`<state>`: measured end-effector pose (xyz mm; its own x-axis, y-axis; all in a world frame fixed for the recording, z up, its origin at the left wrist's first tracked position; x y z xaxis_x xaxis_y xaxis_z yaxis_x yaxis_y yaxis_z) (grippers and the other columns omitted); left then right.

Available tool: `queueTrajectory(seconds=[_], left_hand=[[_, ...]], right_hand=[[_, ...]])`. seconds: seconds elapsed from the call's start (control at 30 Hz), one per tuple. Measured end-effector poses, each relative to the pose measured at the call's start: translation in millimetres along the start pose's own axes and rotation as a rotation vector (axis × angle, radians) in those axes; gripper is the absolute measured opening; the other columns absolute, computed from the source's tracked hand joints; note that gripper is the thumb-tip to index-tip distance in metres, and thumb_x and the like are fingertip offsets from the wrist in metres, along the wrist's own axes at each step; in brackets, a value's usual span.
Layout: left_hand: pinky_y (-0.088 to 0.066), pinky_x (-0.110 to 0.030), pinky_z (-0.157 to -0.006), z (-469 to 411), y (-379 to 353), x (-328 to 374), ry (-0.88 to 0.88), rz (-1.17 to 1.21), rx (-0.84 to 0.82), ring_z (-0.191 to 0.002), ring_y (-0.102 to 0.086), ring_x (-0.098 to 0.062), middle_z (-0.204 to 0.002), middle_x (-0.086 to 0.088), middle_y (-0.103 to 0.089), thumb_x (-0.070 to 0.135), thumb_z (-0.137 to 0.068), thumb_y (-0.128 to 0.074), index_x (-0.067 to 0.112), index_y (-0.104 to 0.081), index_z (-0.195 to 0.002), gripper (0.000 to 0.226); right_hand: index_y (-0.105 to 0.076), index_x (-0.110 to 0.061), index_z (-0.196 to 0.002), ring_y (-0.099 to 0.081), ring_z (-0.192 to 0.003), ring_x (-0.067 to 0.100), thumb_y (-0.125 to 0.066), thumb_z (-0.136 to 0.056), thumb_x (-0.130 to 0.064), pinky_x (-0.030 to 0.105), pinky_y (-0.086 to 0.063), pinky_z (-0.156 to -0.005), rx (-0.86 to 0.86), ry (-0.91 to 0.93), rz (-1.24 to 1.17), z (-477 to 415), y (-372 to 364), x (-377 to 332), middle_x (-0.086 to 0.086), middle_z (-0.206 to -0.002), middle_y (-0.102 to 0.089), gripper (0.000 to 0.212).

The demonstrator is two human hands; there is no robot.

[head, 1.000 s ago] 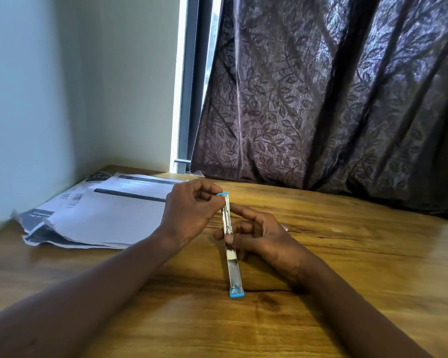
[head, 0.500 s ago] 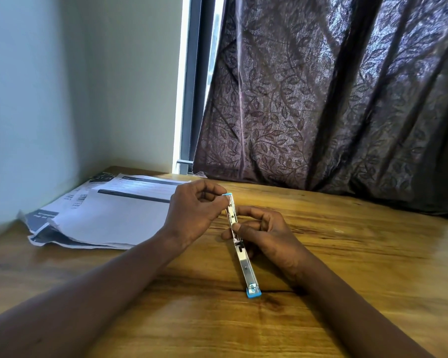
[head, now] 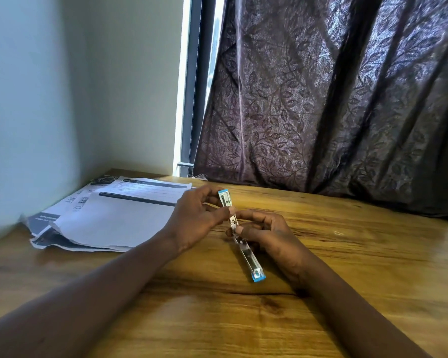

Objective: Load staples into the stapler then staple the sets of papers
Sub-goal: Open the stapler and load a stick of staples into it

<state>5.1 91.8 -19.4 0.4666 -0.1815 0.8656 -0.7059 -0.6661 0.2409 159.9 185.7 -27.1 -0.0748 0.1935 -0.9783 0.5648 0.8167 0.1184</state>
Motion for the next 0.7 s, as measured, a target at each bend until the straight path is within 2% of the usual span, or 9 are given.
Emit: queueTrajectory(seconds=[0.1,0.2,0.27,0.33,0.37,0.4,0.5,0.6,0.7], left_hand=[[-0.063,-0.050,-0.084,-3.8,10.4,-0.9,0.001,0.060,0.122,-0.088,-0.076,-0.020,-0.097,-0.002,-0.077,0.018,-0.080,-0.086,0.018,-0.071,-0.113,0.036],[-0.063,-0.050,-0.083,-5.6,17.4,-1.0,-0.024,0.042,0.212,-0.088,-0.076,-0.019,-0.095,-0.001,-0.078,0.021,-0.080,-0.086,0.018,-0.069,-0.116,0.040],[-0.064,-0.040,-0.081,-5.7,19.2,0.9,-0.063,-0.019,0.247,-0.083,-0.076,-0.013,-0.092,0.003,-0.078,0.024,-0.081,-0.085,0.018,-0.070,-0.116,0.039],[-0.061,-0.022,-0.073,-2.5,18.6,5.8,-0.115,-0.095,0.260,-0.076,-0.073,-0.007,-0.085,0.007,-0.076,0.024,-0.081,-0.085,0.019,-0.071,-0.114,0.037],[-0.059,-0.018,-0.069,-0.9,17.3,8.5,-0.142,-0.130,0.258,-0.073,-0.072,-0.005,-0.082,0.008,-0.075,0.023,-0.081,-0.085,0.019,-0.072,-0.112,0.034],[-0.058,-0.017,-0.068,0.3,15.4,10.7,-0.168,-0.159,0.251,-0.072,-0.071,-0.005,-0.079,0.009,-0.074,0.023,-0.081,-0.085,0.019,-0.074,-0.109,0.030],[-0.059,-0.021,-0.071,3.1,9.0,14.9,-0.209,-0.189,0.213,-0.073,-0.070,-0.006,-0.078,0.011,-0.074,0.023,-0.083,-0.083,0.021,-0.078,-0.105,0.023],[-0.056,-0.013,-0.070,7.5,0.4,17.8,-0.249,-0.185,0.137,-0.077,-0.070,-0.003,-0.082,0.013,-0.074,0.018,-0.084,-0.082,0.021,-0.078,-0.108,0.024],[-0.054,-0.009,-0.074,11.4,-6.6,21.0,-0.265,-0.182,0.090,-0.086,-0.070,0.003,-0.095,0.012,-0.075,0.016,-0.088,-0.078,0.021,-0.075,-0.116,0.029]], right_hand=[[-0.064,-0.016,-0.130,-0.064,-0.114,0.050,-0.074,-0.084,0.005,0.055,-0.050,-0.100,-0.052,-0.054,-0.017,-1.0,4.3,0.4,0.027,-0.115,-0.072,0.052],[-0.061,-0.019,-0.131,-0.065,-0.115,0.044,-0.076,-0.078,0.013,0.052,-0.051,-0.102,-0.081,-0.091,-0.006,1.7,7.0,-2.3,0.022,-0.117,-0.072,0.064],[-0.064,-0.021,-0.127,-0.071,-0.109,0.034,-0.077,-0.078,0.011,0.051,-0.055,-0.100,-0.050,-0.088,0.022,2.5,8.1,-2.8,0.016,-0.113,-0.074,0.060],[-0.068,-0.020,-0.119,-0.073,-0.102,0.024,-0.079,-0.079,0.007,0.042,-0.059,-0.093,0.053,-0.025,0.101,-0.1,10.7,-2.4,0.008,-0.107,-0.075,0.049],[-0.070,-0.018,-0.114,-0.073,-0.102,0.023,-0.079,-0.080,0.005,0.037,-0.061,-0.090,0.118,0.031,0.128,-2.1,12.8,-1.8,0.004,-0.104,-0.076,0.042],[-0.071,-0.016,-0.109,-0.073,-0.102,0.023,-0.080,-0.080,0.003,0.034,-0.061,-0.089,0.178,0.094,0.145,-3.6,14.8,-1.7,0.003,-0.103,-0.077,0.035],[-0.072,-0.019,-0.100,-0.074,-0.093,0.021,-0.080,-0.083,-0.003,0.038,-0.061,-0.085,0.271,0.297,0.294,-5.2,18.7,-2.9,0.002,-0.098,-0.077,0.025],[-0.069,-0.023,-0.104,-0.073,-0.089,0.018,-0.081,-0.082,-0.002,0.034,-0.060,-0.080,0.297,0.413,0.338,-2.2,15.2,-5.0,0.000,-0.096,-0.076,0.032],[-0.066,-0.027,-0.110,-0.073,-0.087,0.017,-0.083,-0.081,-0.005,0.029,-0.060,-0.077,0.316,0.446,0.339,3.2,12.8,-8.2,-0.003,-0.095,-0.076,0.041]])
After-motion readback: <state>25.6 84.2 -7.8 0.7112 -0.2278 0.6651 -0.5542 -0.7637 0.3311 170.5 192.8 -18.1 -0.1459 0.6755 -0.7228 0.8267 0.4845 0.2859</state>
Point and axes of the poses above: each hand's wrist, its own z-axis away from the middle knuckle, its own y-axis out of the back of the hand, x = y × z, the point moved 3 cm from there along -z, towards the middle knuckle
